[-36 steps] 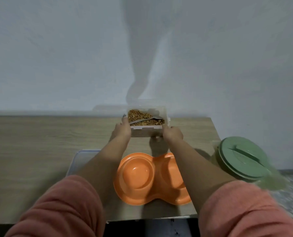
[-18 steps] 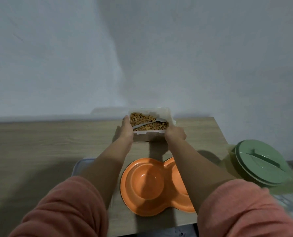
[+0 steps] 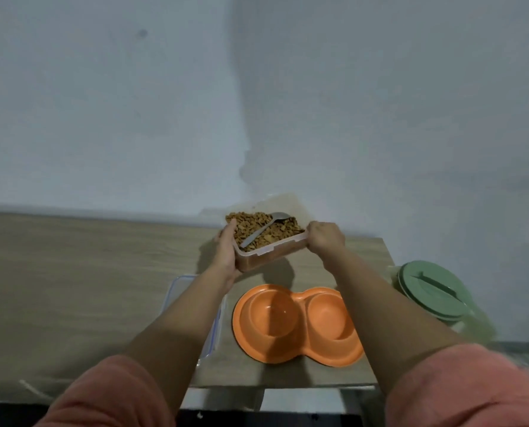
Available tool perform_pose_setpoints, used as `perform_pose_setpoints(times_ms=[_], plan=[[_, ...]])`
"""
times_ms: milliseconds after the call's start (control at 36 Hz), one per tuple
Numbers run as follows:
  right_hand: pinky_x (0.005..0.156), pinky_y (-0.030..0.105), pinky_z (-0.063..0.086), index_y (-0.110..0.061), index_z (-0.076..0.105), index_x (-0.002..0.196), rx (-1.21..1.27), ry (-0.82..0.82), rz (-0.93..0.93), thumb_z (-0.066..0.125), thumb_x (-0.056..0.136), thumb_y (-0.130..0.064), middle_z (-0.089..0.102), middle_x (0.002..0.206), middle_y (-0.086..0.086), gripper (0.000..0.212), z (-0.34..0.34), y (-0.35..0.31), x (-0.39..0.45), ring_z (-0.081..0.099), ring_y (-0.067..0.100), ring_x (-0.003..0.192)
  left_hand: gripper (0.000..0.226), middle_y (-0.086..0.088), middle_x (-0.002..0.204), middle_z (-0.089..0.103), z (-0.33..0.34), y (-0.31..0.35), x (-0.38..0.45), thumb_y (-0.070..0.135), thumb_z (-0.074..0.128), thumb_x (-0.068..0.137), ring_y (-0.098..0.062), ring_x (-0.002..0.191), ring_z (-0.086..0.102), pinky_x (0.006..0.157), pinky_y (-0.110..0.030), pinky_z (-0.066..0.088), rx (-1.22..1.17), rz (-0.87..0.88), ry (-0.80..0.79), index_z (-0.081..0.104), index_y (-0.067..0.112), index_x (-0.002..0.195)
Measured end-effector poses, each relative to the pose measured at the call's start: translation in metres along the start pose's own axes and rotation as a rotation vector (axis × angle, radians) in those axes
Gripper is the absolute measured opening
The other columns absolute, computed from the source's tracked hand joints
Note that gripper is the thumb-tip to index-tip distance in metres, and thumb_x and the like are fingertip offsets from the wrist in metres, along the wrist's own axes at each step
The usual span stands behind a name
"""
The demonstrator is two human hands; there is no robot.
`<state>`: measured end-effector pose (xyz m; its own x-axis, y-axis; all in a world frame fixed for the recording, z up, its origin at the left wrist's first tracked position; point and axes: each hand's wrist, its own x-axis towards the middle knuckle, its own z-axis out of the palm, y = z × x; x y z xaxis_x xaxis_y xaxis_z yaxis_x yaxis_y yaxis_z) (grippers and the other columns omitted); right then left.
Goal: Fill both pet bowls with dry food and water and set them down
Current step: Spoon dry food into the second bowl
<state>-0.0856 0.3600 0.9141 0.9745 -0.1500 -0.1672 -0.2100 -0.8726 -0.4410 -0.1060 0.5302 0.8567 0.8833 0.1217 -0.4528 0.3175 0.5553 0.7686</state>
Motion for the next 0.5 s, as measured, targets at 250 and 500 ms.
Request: perform_pose_setpoints(times_ms=[250,500], plan=[[0.094,0.038,0.045,-0.001,0.067,0.103,0.205,-0.018,-0.179,0.044,0.093,-0.016,0.064,0.109,0.021,0.029,0.001,0.018,-0.036,0.058,0.034,0.109,0.038,-0.017,0.121,0.060,-0.018,-0.043,-0.054,0.031,0.057,0.092,-0.039,0.109,0.062,0.092,-0.065,0.048,-0.165,0.160,0.201,0.042,0.026,0.126],[0.082,0.029,0.047,-0.025,0.070,0.111,-0.194,-0.066,-0.733,0.054,0.086,-0.009,0.056,0.095,0.001,0.034,0.005,0.005,-0.072,0.060,0.024,0.101,0.046,-0.013,0.118,0.059,-0.014,-0.078,-0.094,0.035,0.053,0.093,-0.037,0.110,0.060,0.094,-0.062,0.048,-0.113,0.175,0.286,0.036,0.029,0.135]])
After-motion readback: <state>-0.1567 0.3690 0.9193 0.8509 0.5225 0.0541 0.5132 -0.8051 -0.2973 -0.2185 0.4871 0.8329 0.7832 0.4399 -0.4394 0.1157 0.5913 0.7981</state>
